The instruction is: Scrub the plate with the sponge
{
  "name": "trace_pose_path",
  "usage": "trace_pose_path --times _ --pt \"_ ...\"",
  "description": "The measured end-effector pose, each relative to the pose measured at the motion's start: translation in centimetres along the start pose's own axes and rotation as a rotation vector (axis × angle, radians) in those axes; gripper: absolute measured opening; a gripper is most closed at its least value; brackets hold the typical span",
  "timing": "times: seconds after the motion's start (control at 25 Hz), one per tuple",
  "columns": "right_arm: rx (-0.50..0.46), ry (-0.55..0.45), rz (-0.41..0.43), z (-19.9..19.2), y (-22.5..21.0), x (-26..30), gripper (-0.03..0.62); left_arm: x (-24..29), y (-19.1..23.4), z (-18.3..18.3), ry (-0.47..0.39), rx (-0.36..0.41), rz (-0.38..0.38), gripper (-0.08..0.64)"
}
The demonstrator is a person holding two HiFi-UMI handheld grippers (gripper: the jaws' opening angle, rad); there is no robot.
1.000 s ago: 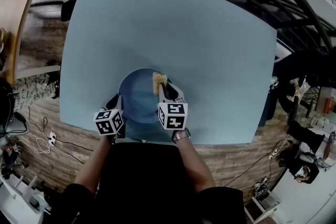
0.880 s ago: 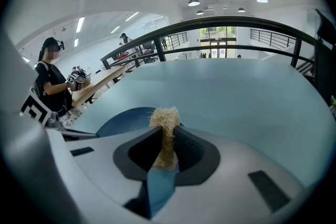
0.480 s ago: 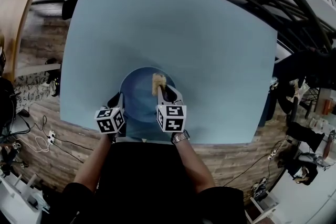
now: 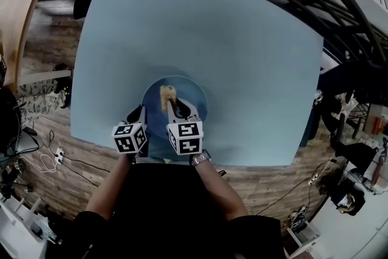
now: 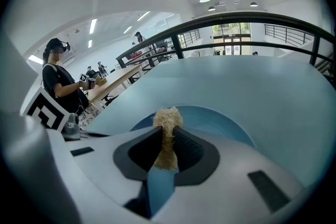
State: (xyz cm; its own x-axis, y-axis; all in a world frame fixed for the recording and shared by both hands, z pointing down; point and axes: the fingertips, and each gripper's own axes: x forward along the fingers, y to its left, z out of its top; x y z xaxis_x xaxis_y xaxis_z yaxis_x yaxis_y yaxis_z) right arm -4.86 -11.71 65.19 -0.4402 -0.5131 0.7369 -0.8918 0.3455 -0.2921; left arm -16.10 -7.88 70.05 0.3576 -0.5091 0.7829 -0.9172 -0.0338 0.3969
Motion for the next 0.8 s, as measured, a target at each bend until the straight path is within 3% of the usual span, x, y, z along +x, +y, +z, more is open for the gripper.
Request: trace_pose_path --times 0.44,0.8 --pt "-0.028 0.028 0.091 -0.1 4.2 1.9 0.066 0.0 -0.2 0.0 0.001 -0.006 -0.006 0.005" --pt "-0.01 0.039 0.071 -0.4 3.6 2.5 0.066 0.0 -0.1 0.1 0.005 0.002 -0.006 0.005"
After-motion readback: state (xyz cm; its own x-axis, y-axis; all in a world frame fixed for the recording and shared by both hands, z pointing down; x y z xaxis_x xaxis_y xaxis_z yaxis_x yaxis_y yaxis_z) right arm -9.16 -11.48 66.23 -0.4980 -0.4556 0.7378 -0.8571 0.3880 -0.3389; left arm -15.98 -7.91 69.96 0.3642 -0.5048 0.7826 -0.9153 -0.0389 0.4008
